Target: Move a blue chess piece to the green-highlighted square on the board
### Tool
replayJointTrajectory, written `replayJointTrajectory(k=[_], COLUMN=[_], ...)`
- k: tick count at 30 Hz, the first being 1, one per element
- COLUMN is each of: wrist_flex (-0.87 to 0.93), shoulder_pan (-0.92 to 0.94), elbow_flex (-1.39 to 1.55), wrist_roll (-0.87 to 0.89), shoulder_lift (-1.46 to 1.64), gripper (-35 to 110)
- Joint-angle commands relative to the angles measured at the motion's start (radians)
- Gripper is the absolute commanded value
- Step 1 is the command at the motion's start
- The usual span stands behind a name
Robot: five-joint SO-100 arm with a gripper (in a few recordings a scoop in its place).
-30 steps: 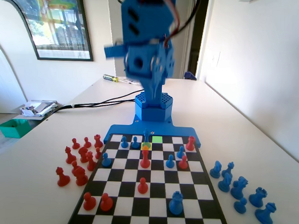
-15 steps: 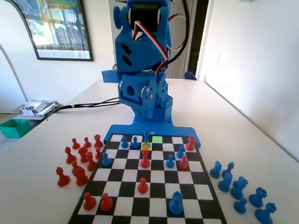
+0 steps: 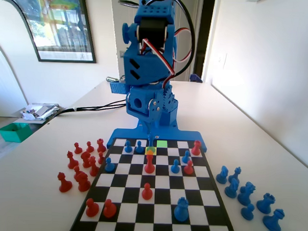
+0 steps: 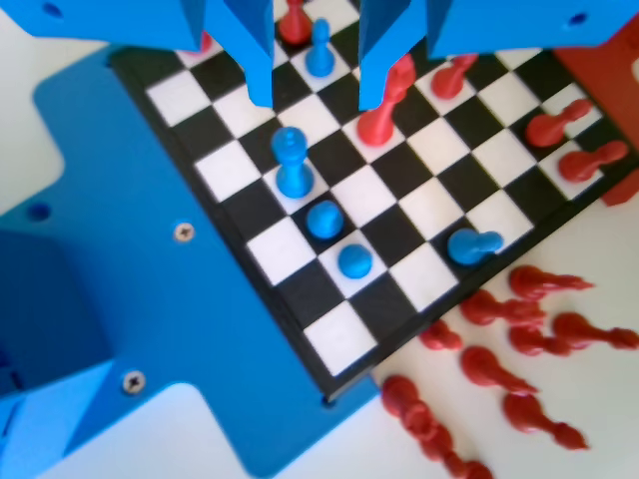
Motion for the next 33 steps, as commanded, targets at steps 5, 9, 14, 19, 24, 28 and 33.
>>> replayJointTrajectory(k=[5, 9, 14, 19, 24, 28, 33], wrist_flex=[-0.046, -0.084, -0.118, -0.161, -0.218, -0.235, -0.244], shoulder_pan=[0.018, 0.023, 0.029, 0.031, 0.029, 0.031, 0.025], elbow_flex=[0.038, 0.061, 0.08, 0.109, 0.132, 0.138, 0.138], wrist_roll=[-0.012, -0.017, -0.02, -0.021, -0.018, -0.018, -0.009], shoulder_lift=[0.003, -0.017, -0.038, -0.051, -0.074, -0.086, -0.092], gripper=[14, 14, 14, 14, 14, 14, 13])
